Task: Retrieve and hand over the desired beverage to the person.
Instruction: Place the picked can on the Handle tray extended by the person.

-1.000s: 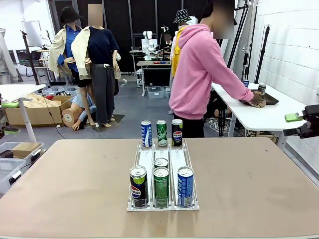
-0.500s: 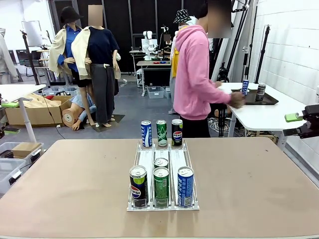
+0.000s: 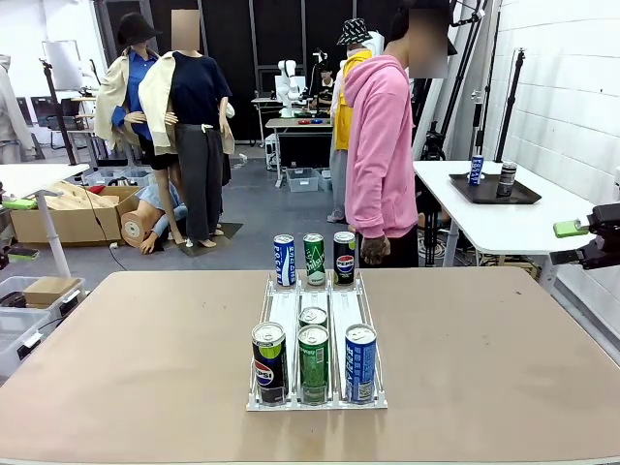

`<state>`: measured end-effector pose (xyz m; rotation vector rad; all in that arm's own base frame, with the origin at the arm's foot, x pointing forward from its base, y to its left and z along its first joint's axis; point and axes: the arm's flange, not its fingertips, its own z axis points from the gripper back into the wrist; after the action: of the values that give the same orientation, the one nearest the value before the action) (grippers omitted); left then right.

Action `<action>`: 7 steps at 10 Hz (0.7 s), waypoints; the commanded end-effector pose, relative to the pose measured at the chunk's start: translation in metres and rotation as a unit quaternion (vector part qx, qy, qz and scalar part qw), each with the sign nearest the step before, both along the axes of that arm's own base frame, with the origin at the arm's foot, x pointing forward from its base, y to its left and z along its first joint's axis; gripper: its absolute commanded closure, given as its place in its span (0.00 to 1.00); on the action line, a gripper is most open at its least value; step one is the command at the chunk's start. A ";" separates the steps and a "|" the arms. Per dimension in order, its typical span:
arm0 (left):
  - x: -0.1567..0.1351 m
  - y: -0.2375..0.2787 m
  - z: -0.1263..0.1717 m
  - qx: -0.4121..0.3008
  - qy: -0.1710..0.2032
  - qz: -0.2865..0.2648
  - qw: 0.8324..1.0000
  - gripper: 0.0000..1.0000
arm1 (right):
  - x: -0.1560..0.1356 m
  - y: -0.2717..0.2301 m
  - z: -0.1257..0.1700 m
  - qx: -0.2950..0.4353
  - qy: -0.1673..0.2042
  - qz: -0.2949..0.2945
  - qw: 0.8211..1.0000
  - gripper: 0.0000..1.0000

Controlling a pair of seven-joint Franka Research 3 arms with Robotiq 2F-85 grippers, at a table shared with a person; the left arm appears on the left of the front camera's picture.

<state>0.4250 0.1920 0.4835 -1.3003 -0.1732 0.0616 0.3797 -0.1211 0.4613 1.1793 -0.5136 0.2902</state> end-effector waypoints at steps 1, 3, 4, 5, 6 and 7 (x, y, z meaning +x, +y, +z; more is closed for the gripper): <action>-0.001 0.000 0.002 0.000 -0.003 0.001 1.000 0.00 | 0.000 0.000 0.000 0.002 0.000 0.001 1.000 0.00; -0.001 0.000 0.002 0.000 -0.003 0.001 1.000 0.00 | 0.000 0.000 0.000 0.002 0.000 0.001 1.000 0.00; -0.001 0.000 0.002 0.000 -0.003 0.001 1.000 0.00 | 0.000 0.000 0.000 0.002 0.000 0.001 1.000 0.00; -0.001 0.000 0.002 0.000 -0.003 0.001 1.000 0.00 | 0.000 0.000 0.000 0.002 0.000 0.001 1.000 0.00; -0.001 0.000 0.002 0.000 -0.003 0.001 1.000 0.00 | 0.000 0.000 0.000 0.002 0.000 0.001 1.000 0.00; -0.001 0.000 0.002 0.000 -0.003 0.001 1.000 0.00 | 0.000 0.000 0.000 0.002 0.000 0.001 1.000 0.00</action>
<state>0.4250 0.1920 0.4835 -1.3003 -0.1732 0.0616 0.3797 -0.1211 0.4613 1.1793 -0.5136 0.2902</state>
